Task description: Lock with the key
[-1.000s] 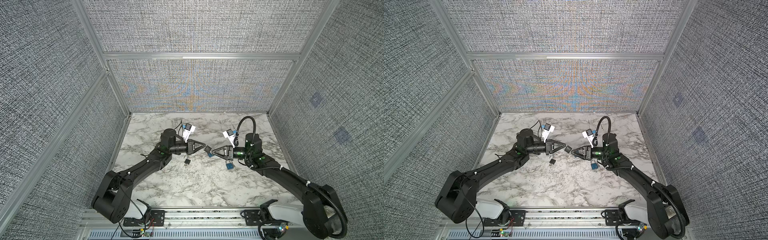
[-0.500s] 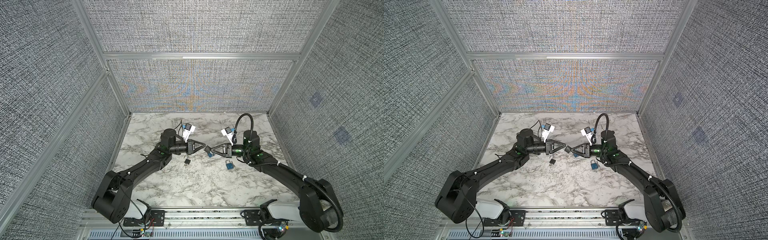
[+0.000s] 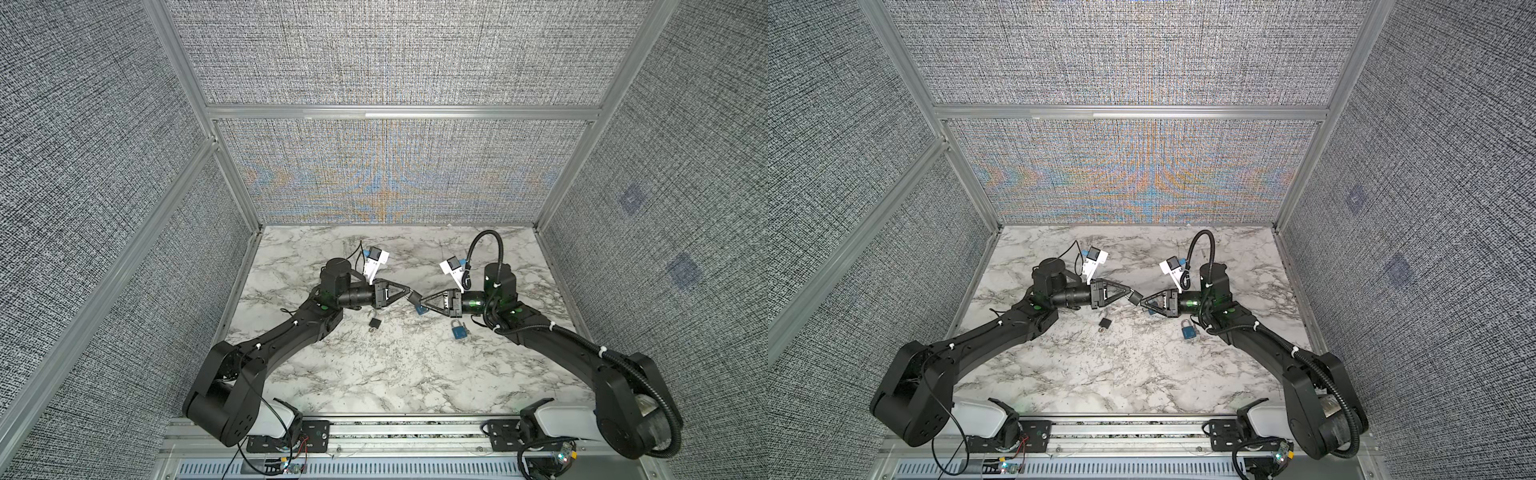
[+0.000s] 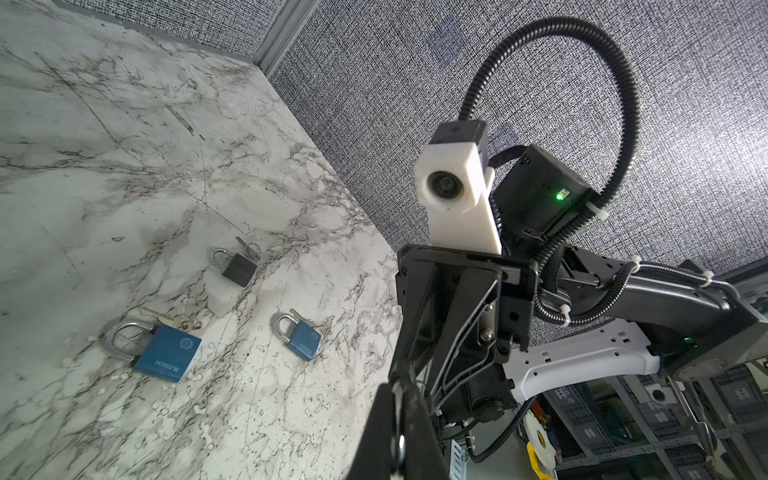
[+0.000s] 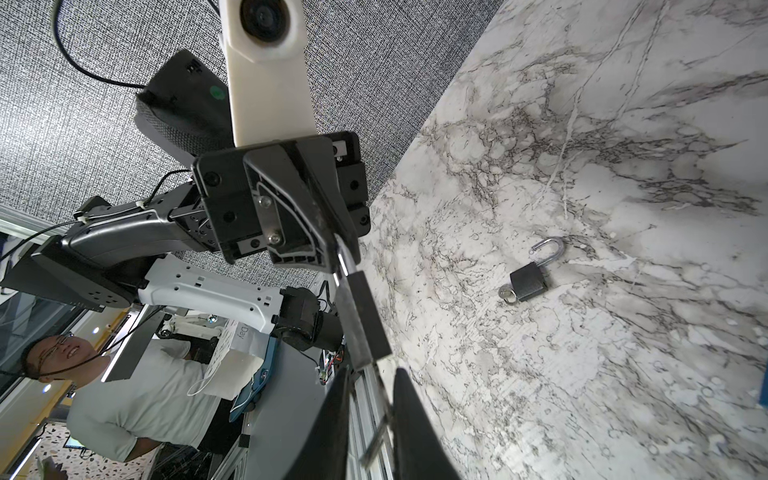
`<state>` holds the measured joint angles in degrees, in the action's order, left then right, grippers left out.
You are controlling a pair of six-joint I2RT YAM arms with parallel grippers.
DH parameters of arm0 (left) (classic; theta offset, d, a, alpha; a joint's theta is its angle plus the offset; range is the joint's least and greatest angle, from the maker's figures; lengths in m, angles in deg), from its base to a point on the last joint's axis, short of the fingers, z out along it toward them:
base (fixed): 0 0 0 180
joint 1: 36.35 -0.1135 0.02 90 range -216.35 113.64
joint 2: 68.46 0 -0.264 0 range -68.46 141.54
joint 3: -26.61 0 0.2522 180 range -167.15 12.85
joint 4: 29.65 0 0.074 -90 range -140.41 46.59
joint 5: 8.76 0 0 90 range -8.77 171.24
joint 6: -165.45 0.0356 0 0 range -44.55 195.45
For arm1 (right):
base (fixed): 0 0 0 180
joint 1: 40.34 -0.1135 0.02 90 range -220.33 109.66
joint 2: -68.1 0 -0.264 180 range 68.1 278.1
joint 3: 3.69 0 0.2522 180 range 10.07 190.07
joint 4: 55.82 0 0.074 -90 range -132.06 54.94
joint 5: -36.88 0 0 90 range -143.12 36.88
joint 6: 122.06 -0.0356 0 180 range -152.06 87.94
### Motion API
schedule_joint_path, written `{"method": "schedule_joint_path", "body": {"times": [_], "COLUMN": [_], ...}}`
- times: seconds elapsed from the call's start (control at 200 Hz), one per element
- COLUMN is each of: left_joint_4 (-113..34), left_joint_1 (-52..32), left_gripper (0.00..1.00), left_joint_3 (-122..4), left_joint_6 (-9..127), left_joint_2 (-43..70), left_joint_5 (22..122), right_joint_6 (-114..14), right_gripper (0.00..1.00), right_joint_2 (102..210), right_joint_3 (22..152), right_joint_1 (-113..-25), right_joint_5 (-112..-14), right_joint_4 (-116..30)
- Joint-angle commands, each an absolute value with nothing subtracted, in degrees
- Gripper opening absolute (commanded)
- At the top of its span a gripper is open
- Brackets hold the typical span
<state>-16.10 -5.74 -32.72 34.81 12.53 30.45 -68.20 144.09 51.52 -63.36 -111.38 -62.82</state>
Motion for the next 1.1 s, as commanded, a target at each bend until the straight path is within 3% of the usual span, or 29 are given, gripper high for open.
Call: {"method": "schedule_joint_path", "body": {"times": [0.0, 0.26, 0.75, 1.095], "left_joint_4": [-13.0, -9.9, -8.8, -21.9], "left_joint_1": [-5.9, -6.7, -10.1, -5.4], "left_gripper": [0.00, 0.00, 0.00, 0.00], "left_joint_3": [-32.4, -31.2, -30.1, -31.9], "left_joint_6": [34.2, 31.4, 30.2, 38.4], "left_joint_2": [12.2, 12.2, 11.1, 12.8], "left_joint_5": [31.1, 31.9, 28.8, 30.9], "right_joint_6": [-68.8, -70.1, -70.4, -66.7], "right_gripper": [0.20, 0.00, 0.00, 0.00], "right_joint_2": [144.1, 144.2, 140.7, 133.2], "right_joint_3": [51.2, 50.0, 47.3, 50.0], "right_joint_1": [-63.5, -63.6, -62.4, -58.9], "right_joint_5": [-112.7, -113.0, -111.8, -105.5], "right_joint_4": [-65.4, -67.1, -65.9, -53.9]}}
